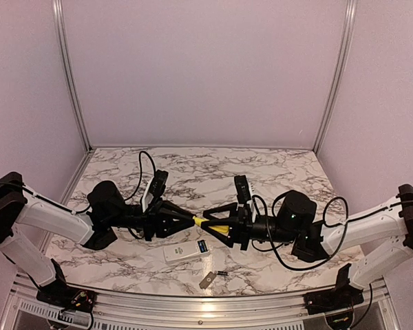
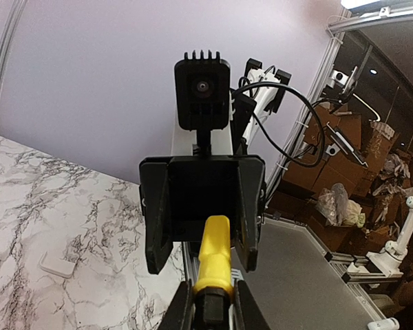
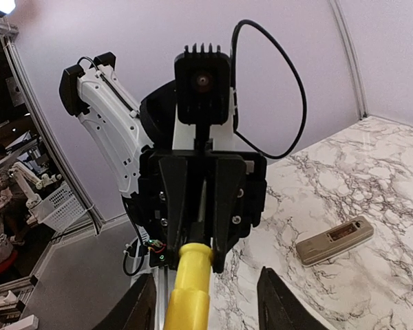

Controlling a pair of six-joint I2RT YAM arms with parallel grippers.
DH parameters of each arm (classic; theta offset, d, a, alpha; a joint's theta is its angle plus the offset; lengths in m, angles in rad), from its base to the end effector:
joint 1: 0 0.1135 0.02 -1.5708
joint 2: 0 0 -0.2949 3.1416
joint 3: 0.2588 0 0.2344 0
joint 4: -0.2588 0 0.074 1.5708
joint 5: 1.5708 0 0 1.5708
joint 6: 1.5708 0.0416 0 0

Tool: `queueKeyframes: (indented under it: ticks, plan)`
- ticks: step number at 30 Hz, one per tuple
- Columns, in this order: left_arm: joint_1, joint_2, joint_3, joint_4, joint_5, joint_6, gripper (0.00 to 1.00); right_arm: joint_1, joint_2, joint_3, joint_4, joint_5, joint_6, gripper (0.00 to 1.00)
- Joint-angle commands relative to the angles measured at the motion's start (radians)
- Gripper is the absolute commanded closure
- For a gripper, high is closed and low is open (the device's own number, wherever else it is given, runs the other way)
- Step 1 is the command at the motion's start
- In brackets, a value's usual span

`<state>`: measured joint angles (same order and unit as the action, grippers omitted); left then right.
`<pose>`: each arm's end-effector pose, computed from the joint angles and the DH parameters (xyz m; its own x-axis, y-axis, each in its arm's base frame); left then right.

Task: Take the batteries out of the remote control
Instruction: Pass from the left arm to the right

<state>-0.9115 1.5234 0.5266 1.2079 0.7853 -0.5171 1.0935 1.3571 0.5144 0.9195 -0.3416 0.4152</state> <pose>0.1486 -0.2398 0.2720 -0.3741 -0.0880 -0.9232 0.9175 -0.1803 -0.3546 0.1098 0.2426 0.2812 -0.3672 0.1173 -0.9227 -0.9204 0.0971 0.3787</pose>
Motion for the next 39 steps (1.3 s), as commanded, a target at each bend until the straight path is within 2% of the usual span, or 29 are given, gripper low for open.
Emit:
queueKeyframes:
  ticks: [1, 18, 25, 31, 39]
  plan:
    - [-0.004, -0.02, 0.019, 0.026, -0.017, 0.006, 1.0, 0.011, 0.029, 0.053, 0.042, -0.012, 0.004, 0.56]
    - [-0.004, -0.031, 0.003, 0.032, -0.045, 0.015, 1.0, 0.017, 0.076, 0.079, 0.055, -0.011, 0.014, 0.75]
    - [-0.003, -0.029, 0.002, 0.035, -0.047, 0.016, 1.0, 0.017, 0.091, 0.091, 0.047, -0.019, 0.014, 0.74]
    - [-0.003, -0.025, 0.003, 0.035, -0.044, 0.017, 1.0, 0.017, 0.089, 0.094, 0.039, -0.016, 0.011, 0.88]
    - [-0.004, -0.024, 0.007, 0.002, -0.036, 0.031, 1.0, 0.016, 0.088, 0.093, 0.024, -0.012, 0.005, 1.0]
